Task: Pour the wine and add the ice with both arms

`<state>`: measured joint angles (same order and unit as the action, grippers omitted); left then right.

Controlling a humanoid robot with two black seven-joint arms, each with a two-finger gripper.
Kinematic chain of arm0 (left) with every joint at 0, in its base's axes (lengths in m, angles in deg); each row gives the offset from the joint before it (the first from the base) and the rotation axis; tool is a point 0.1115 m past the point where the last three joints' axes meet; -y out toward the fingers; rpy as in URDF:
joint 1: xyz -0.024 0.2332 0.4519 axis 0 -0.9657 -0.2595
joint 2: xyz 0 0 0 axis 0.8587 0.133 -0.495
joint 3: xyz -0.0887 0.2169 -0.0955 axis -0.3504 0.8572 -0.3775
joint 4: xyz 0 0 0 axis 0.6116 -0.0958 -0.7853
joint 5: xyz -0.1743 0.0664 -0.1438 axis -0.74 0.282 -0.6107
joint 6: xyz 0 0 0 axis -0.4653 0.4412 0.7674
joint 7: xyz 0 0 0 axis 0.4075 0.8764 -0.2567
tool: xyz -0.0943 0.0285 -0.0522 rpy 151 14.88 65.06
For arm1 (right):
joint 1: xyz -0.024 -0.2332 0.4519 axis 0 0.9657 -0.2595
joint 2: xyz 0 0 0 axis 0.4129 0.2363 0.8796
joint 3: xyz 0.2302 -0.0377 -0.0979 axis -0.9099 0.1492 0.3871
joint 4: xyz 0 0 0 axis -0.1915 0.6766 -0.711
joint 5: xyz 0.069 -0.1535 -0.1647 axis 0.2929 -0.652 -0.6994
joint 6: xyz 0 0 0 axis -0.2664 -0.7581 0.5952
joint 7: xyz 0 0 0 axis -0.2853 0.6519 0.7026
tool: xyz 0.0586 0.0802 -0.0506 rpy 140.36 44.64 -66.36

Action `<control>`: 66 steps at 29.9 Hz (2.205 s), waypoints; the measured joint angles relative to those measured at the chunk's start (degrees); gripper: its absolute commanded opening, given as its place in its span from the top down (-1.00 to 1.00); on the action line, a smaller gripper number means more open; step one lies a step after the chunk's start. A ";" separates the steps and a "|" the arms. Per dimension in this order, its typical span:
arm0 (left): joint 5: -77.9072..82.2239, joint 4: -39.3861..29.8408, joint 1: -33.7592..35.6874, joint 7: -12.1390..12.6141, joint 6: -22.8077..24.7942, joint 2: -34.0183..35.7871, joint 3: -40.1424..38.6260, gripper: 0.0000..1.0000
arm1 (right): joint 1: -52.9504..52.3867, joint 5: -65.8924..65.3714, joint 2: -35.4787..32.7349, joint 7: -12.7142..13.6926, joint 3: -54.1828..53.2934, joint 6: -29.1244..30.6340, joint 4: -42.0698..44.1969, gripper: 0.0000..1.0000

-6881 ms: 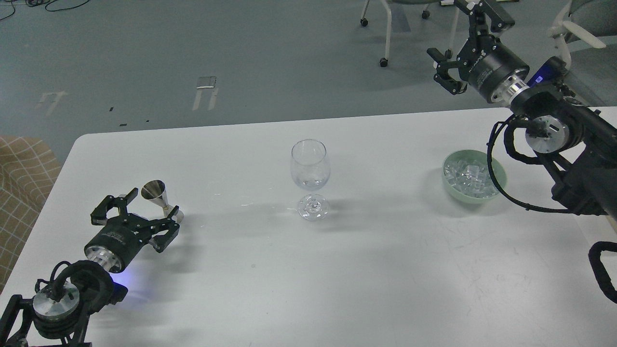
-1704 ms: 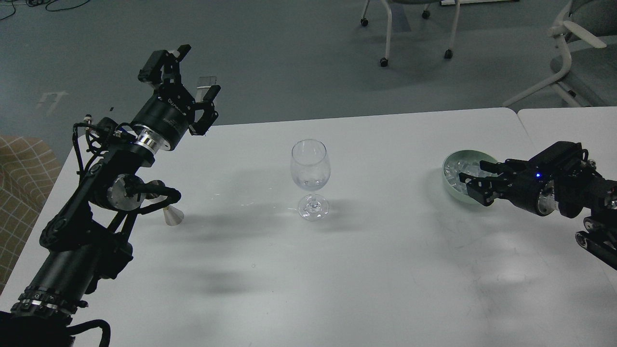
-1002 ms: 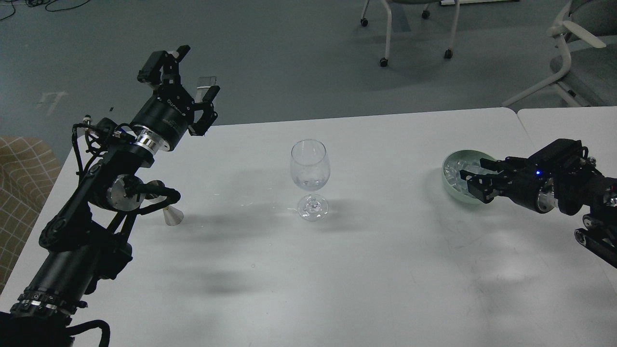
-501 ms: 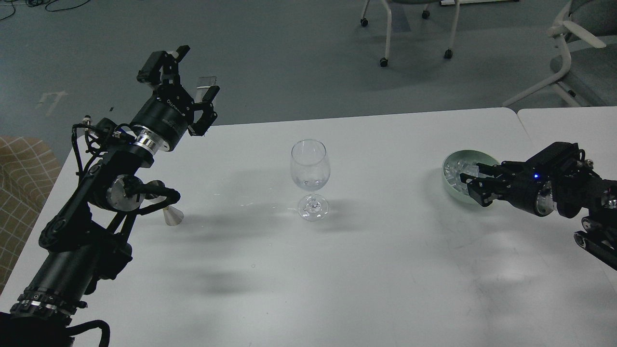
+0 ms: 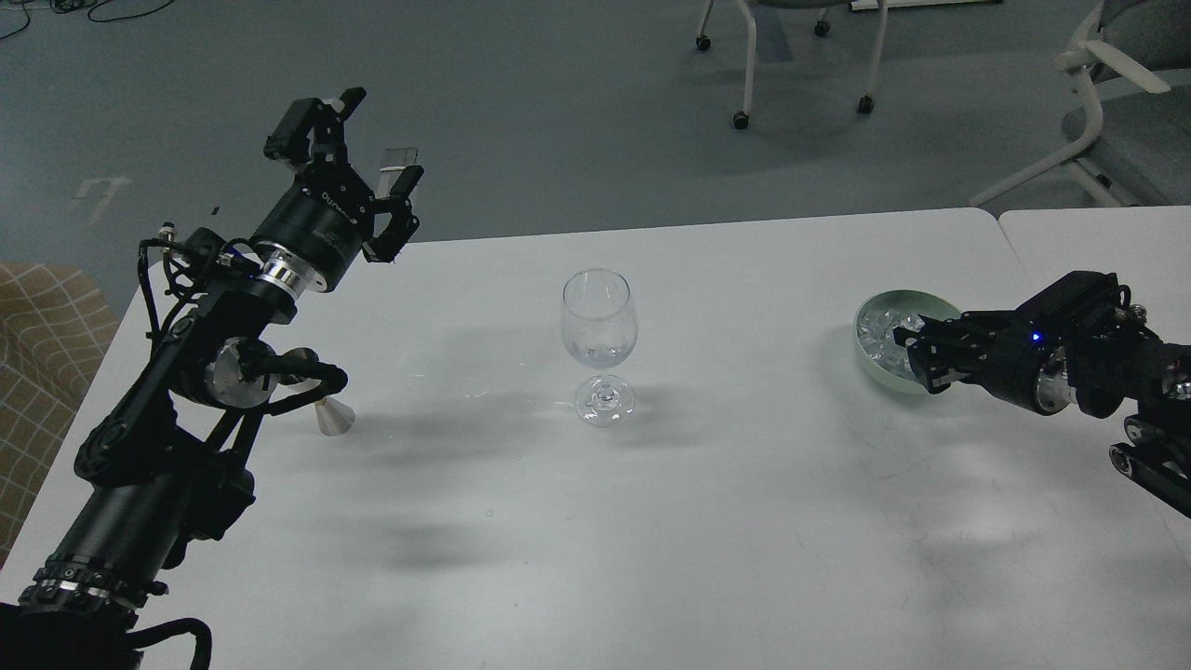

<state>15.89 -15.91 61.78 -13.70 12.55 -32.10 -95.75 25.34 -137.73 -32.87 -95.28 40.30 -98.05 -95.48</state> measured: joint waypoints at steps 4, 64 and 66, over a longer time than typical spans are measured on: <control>0.00 0.00 -0.08 0.00 -0.03 0.00 0.01 -0.96 | -1.19 0.22 -0.18 0.00 -0.15 0.00 -0.63 0.66; 0.07 -0.26 -0.01 0.00 -0.15 -2.06 -0.07 -0.96 | -19.93 -0.93 10.92 2.16 0.02 12.43 -27.80 0.59; 0.07 -0.26 -0.01 0.00 -0.15 -2.06 -0.02 -0.96 | -19.94 -0.92 11.44 2.13 0.02 12.57 -27.62 0.59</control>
<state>15.96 -16.17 61.77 -13.70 12.41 -34.16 -95.77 5.40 -138.65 -21.43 -93.15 40.32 -85.48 -123.11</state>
